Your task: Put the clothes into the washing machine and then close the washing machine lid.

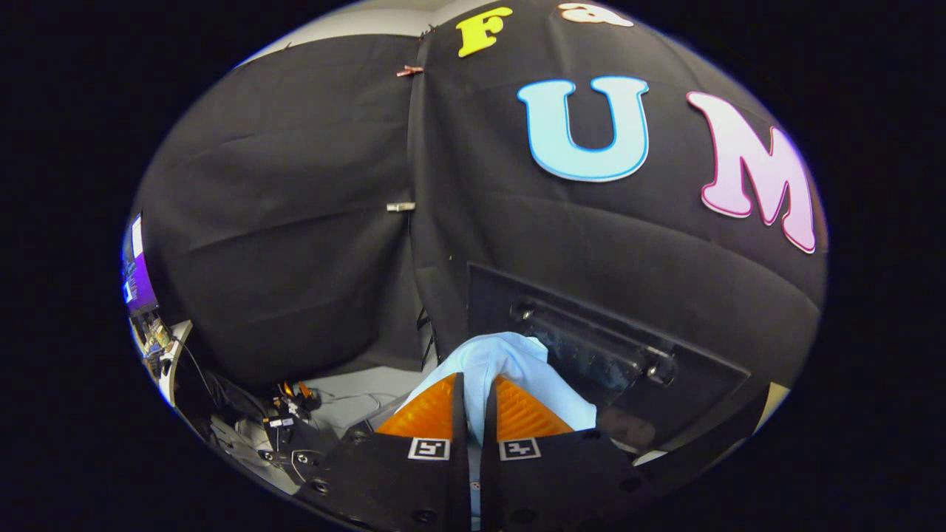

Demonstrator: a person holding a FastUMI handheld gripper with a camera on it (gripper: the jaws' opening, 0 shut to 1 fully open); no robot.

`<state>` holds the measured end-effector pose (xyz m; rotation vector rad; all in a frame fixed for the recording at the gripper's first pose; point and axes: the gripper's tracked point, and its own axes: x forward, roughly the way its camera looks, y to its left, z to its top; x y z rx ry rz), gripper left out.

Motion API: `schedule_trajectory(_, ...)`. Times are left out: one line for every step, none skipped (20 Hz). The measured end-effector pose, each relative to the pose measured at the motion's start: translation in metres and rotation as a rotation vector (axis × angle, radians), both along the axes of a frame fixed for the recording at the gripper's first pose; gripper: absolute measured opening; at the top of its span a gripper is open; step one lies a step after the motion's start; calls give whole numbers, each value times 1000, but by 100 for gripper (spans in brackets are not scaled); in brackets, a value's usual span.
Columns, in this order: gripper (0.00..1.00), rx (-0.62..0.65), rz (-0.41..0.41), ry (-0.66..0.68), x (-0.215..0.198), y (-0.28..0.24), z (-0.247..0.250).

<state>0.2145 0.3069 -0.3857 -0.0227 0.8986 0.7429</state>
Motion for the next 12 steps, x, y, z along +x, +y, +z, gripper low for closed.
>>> schedule_trajectory(10,-21,-2,21,-2,-3,-6)
schedule_trajectory(10,-47,-6,44,-5,-7,-15)
schedule_trajectory(10,-71,-12,74,-8,-10,-21)
schedule_trajectory(10,-91,-19,106,-11,-14,-29)
schedule_trajectory(10,-109,-27,138,-14,-17,-37)
schedule_trajectory(10,-124,-34,165,-17,-20,-43)
schedule_trajectory(10,-136,-39,186,-20,-22,-46)
schedule_trajectory(10,-149,-40,201,-20,-21,-50)
schedule_trajectory(10,-163,-37,209,-21,-22,-55)
schedule_trajectory(10,-176,-31,216,-25,-23,-58)
schedule_trajectory(10,-187,-25,221,-27,-24,-59)
schedule_trajectory(10,-205,-21,227,-29,-27,-67)
